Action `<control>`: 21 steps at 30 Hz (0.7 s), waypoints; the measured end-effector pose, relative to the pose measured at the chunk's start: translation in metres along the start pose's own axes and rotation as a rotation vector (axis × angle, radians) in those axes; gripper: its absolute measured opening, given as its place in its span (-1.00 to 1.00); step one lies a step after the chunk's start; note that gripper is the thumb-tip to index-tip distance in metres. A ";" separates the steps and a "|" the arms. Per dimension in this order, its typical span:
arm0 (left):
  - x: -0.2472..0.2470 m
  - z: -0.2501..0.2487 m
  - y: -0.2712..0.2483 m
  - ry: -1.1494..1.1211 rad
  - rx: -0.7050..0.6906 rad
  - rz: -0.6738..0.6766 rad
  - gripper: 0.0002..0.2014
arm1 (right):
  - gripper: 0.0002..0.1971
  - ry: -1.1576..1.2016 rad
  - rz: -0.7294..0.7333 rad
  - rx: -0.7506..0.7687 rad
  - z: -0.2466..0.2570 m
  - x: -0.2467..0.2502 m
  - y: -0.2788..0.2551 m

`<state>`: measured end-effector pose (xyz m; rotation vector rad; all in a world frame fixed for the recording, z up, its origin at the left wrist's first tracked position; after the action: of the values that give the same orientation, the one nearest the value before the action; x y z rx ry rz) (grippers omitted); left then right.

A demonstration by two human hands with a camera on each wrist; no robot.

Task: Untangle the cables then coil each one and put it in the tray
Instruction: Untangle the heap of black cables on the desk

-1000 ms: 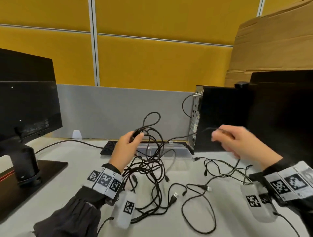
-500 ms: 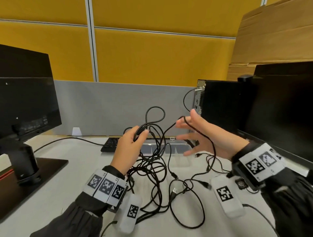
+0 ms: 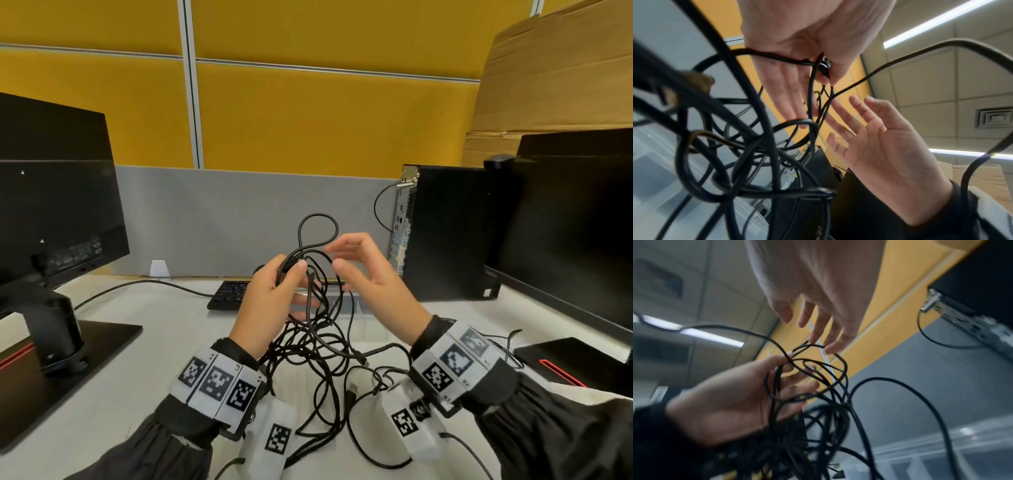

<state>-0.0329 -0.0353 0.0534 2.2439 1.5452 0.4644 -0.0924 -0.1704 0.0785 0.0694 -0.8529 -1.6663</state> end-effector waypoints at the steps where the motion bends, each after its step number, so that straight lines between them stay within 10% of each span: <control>1: -0.001 -0.001 -0.001 -0.029 0.018 0.005 -0.78 | -0.78 -0.123 -0.017 0.068 0.003 -0.002 -0.003; 9: -0.006 -0.005 -0.002 -0.122 0.054 0.012 -0.75 | -0.75 -0.234 0.162 -0.109 0.005 -0.020 -0.008; 15: -0.009 -0.008 -0.003 -0.192 0.071 0.077 -0.78 | -0.85 -0.217 0.062 0.081 0.014 -0.017 -0.011; 21: 0.007 -0.007 0.003 -0.326 0.115 -0.028 -0.87 | -0.74 0.379 0.298 -0.078 0.007 0.006 -0.012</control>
<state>-0.0312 -0.0288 0.0616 2.2421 1.4601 -0.0017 -0.1076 -0.1720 0.0793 0.1889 -0.4833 -1.3474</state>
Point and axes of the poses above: each hand's wrist, its own y-axis towards the middle knuckle, its own x-axis out of the back of the hand, z = x × y, the point moved 5 cm from there along y, towards the middle knuckle, and after that the axes turned 4 degrees about -x, right-handed, at the moved point
